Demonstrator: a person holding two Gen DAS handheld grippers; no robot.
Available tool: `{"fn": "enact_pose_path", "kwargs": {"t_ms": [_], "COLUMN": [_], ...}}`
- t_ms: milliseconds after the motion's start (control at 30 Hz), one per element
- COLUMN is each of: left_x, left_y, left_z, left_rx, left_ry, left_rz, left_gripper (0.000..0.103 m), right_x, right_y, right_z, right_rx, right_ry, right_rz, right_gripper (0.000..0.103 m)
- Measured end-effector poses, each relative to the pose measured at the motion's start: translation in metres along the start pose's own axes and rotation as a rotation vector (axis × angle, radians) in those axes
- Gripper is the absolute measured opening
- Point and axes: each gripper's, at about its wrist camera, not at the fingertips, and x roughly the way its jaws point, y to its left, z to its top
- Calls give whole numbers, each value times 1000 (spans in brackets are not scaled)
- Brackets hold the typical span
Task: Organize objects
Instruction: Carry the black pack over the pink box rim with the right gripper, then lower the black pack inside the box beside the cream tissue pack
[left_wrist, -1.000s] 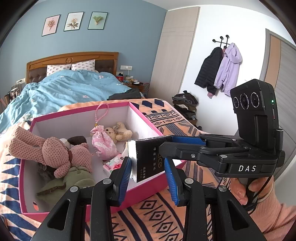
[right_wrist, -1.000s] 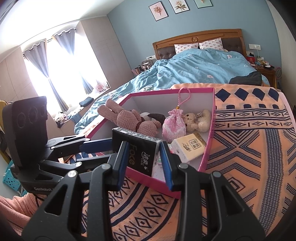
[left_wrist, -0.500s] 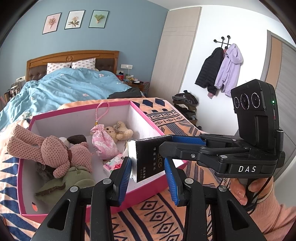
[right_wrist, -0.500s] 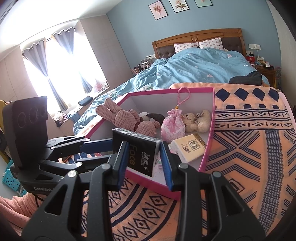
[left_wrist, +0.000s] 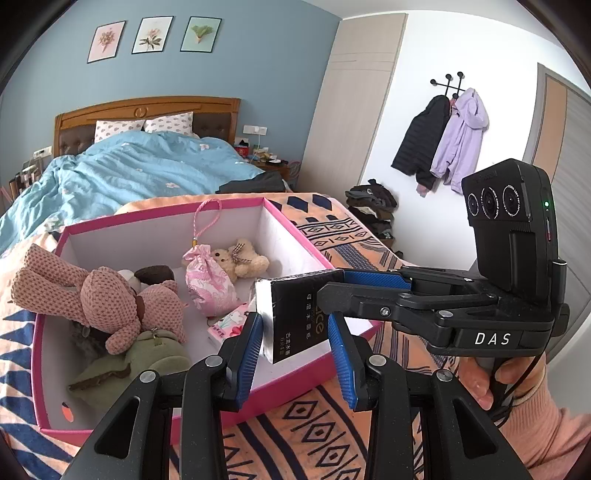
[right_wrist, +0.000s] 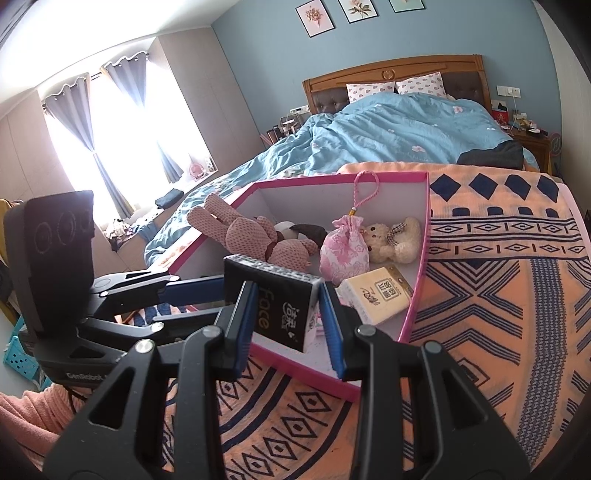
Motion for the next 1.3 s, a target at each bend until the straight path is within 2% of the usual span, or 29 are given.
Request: {"fn": "enact_pose_path", "kwargs": {"t_ms": [1300], "left_x": [8], "left_y": [17], "left_z": [2], "left_rx": [-43], "left_ry": [20], "left_rz": [-2], "left_gripper": [36], "right_x": [16], "right_y": [-3], "right_z": [7], "right_rx": [4], "right_ry": [26], "right_rz": [-10], "right_gripper": [38]}}
